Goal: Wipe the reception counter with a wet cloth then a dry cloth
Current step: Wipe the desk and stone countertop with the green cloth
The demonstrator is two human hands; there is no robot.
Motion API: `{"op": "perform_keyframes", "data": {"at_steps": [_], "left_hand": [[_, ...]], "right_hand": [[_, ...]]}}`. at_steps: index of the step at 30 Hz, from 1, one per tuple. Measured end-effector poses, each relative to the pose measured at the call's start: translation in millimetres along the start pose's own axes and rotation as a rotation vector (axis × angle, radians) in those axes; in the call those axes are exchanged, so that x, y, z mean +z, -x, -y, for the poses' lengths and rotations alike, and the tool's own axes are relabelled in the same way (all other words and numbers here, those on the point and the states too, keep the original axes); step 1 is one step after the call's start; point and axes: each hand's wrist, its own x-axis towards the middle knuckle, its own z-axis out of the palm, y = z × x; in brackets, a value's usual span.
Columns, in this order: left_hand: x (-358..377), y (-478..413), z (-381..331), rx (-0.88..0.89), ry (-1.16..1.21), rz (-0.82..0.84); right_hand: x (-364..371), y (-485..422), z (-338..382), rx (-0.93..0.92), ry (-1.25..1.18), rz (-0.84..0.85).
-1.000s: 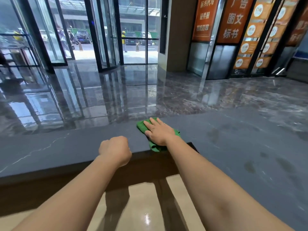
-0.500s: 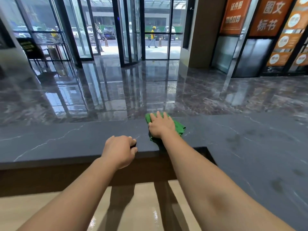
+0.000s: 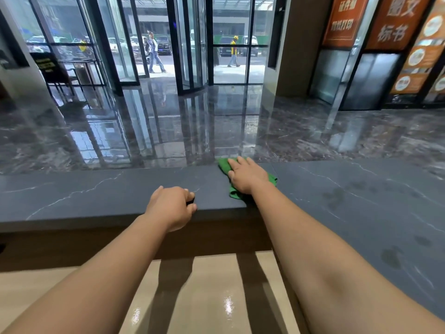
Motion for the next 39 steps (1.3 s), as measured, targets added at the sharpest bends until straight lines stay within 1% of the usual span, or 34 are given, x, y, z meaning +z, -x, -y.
{"op": "perform_keyframes", "data": {"at_steps": [3,6,8,10,12,13,16,19,23,28,34,37,39], "left_hand": [[-0.5,2.0,-0.3,0.018,0.013,0.024],[-0.3,7.1,1.5,0.061,0.003,0.031],[3.5,17.6,5.0,0.112,0.030,-0.027],[9.9,34.6,12.9,0.169,0.085,-0.136],[16.9,53.2,26.4,0.209,0.132,-0.223],[19.8,60.5,34.9,0.227,0.142,-0.245],[21.6,75.9,60.5,0.263,0.130,-0.274],[17.0,85.0,82.1,0.260,0.136,-0.312],[13.7,95.0,106.6,0.235,0.163,-0.326],[14.4,109.4,135.9,0.195,0.149,-0.324],[10.4,123.1,164.5,0.141,0.165,-0.357],[5.9,127.6,172.9,0.107,0.150,-0.372],[5.0,128.9,171.7,0.088,0.131,-0.380]], "right_hand": [[-4.5,26.0,-29.8,0.111,-0.020,-0.005],[-3.8,53.1,-34.9,0.199,-0.042,-0.035],[-1.1,69.5,-29.3,0.241,-0.056,-0.074],[1.8,83.9,-21.5,0.260,-0.092,-0.113],[2.8,97.0,-16.4,0.269,-0.156,-0.101],[3.1,102.5,-16.0,0.263,-0.147,-0.074],[5.8,112.2,-16.6,0.235,0.031,-0.016],[9.3,113.5,-4.7,0.272,0.121,-0.033],[20.8,114.5,36.7,0.321,0.138,-0.109],[41.4,100.7,128.3,0.233,0.122,-0.156],[55.4,85.2,238.2,0.106,0.091,-0.094],[57.7,78.3,266.6,0.005,0.102,-0.078],[56.2,76.7,265.3,-0.054,0.121,-0.086]]}}
